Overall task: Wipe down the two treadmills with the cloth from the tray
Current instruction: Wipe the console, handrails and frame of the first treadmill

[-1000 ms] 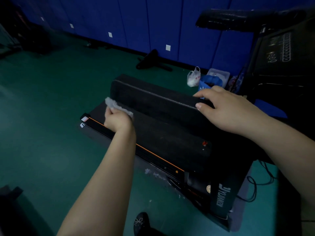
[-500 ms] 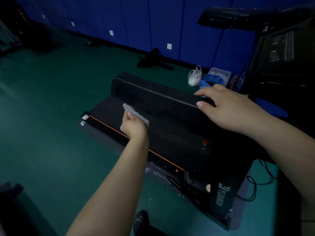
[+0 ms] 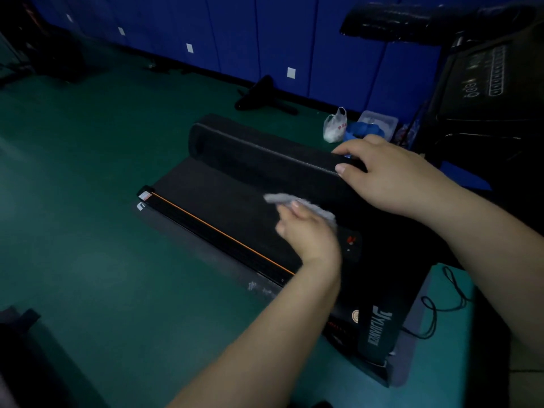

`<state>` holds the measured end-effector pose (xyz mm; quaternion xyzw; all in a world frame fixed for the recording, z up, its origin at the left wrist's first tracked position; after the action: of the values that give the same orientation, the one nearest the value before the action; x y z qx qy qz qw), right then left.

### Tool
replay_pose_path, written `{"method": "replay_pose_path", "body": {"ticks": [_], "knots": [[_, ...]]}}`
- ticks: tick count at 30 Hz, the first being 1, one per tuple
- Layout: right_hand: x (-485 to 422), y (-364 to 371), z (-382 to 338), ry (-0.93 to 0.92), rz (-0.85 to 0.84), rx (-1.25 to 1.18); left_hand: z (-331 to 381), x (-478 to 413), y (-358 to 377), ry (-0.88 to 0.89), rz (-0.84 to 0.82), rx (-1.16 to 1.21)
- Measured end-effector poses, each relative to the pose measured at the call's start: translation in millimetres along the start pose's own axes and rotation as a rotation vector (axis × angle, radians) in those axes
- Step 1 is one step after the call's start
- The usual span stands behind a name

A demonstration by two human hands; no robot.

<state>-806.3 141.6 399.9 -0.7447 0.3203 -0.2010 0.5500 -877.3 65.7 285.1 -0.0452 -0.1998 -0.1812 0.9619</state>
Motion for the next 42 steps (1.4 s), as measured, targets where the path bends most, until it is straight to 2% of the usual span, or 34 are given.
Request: {"method": "replay_pose_path", "body": {"ticks": [4,7,10,12,18,22,24,27,30,32,34,37,40,42], "knots": [[-0.2,-0.8,0.3,0.007,-0.013,0.003,-10.9,47.0,3.1,-0.007,-0.289,-0.188],[2.1,-2.1,-0.2,0.007,-0.023,-0.013,-8.3,55.1,-9.8,-0.097,-0.481,-0.255],[4.8,-3.3,-0.7,0.013,-0.031,-0.025,7.5,55.2,-32.0,-0.258,-0.707,-0.194],[3.4,-3.7,0.5,0.046,-0.05,-0.035,14.2,49.1,-47.0,-0.271,-0.825,-0.096],[4.6,-6.4,-2.5,0.138,-0.081,-0.085,45.4,-14.8,-98.8,-0.093,-0.635,0.063],[-2.0,-10.2,-14.4,0.278,-0.125,-0.147,63.8,-73.6,-139.1,0.05,-0.449,-0.044],[-9.6,-9.0,-27.6,0.339,-0.023,-0.13,76.6,-102.3,-155.4,0.093,-0.416,-0.062],[-24.8,5.6,-61.4,0.391,0.287,-0.134,95.3,-151.1,-179.9,0.124,-0.369,-0.086],[-47.3,29.3,-102.3,0.403,0.555,-0.188,114.0,-201.7,-205.1,0.18,-0.4,-0.144],[-65.2,44.7,-122.2,0.442,0.646,-0.182,130.3,-229.8,-216.9,0.248,-0.439,-0.202],[-80.6,58.3,-134.2,0.514,0.68,-0.116,149.0,-252.0,-220.2,0.316,-0.471,-0.253],[-91.7,70.4,-141.0,0.535,0.679,0.185,173.5,-277.7,-201.9,0.404,-0.577,-0.317],[-94.4,71.9,-138.7,0.517,0.627,0.222,191.7,-286.8,-153.1,0.54,-0.707,-0.391],[-96.5,72.2,-136.1,0.513,0.601,0.215,197.1,-277.7,-117.7,0.721,-0.785,-0.448]]}}
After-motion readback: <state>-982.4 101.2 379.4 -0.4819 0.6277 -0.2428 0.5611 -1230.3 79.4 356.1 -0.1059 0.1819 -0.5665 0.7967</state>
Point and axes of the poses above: each hand's wrist, its own x-axis away from the middle knuckle, its own y-axis out of the palm, z = x × y, the point moved 2 cm from there along -x, towards the middle knuckle, and after that the axes turned 2 degrees about -x, right-handed, at the moved point
